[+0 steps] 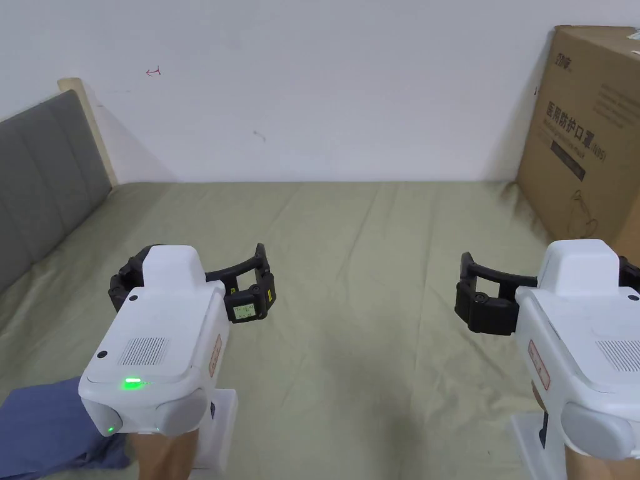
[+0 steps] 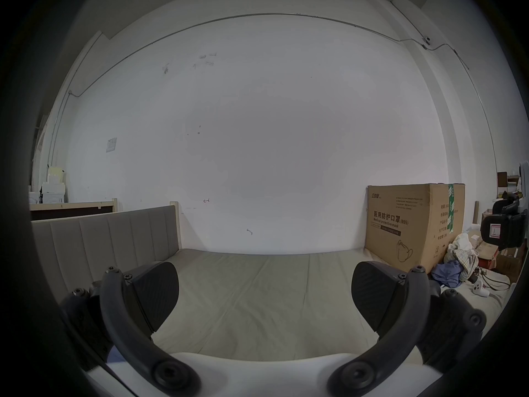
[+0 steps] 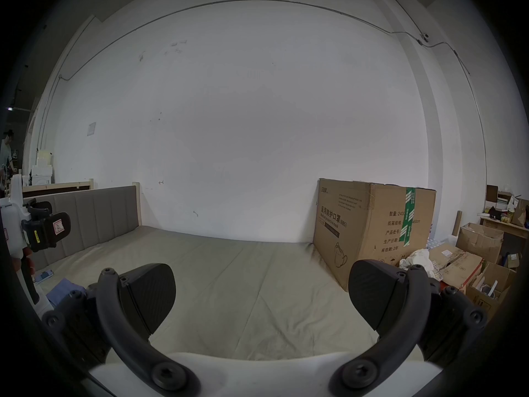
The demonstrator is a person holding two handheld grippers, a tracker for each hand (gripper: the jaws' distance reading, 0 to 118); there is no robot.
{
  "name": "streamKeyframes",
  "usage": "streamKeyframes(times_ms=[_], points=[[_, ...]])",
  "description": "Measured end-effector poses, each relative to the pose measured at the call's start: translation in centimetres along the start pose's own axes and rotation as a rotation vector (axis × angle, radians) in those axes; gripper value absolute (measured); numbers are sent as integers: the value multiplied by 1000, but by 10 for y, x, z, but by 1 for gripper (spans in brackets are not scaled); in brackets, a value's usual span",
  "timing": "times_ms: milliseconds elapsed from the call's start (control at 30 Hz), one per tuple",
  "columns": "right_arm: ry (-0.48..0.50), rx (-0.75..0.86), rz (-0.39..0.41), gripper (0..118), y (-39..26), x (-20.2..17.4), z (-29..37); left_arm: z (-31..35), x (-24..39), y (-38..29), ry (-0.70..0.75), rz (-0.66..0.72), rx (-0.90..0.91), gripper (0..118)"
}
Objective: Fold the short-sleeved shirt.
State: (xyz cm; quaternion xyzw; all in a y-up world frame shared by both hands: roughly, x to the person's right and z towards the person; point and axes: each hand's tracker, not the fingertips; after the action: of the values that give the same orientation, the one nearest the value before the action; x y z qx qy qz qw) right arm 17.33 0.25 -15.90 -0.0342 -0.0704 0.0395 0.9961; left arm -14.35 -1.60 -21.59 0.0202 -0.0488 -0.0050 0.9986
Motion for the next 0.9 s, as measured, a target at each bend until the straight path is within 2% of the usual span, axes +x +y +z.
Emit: streamKeyframes(times_ms=[733,800,900], points=[[-23,-34,0,118,1,-4,-4,1,-2,-3,2,11,-7,118],[-55,-80,-31,118,0,-6,-7,1,-2,-3,1,13,-10,118],[-192,-238,-179,118,-6,-7,-13,2,-3,-3,-1,17,-11,118]])
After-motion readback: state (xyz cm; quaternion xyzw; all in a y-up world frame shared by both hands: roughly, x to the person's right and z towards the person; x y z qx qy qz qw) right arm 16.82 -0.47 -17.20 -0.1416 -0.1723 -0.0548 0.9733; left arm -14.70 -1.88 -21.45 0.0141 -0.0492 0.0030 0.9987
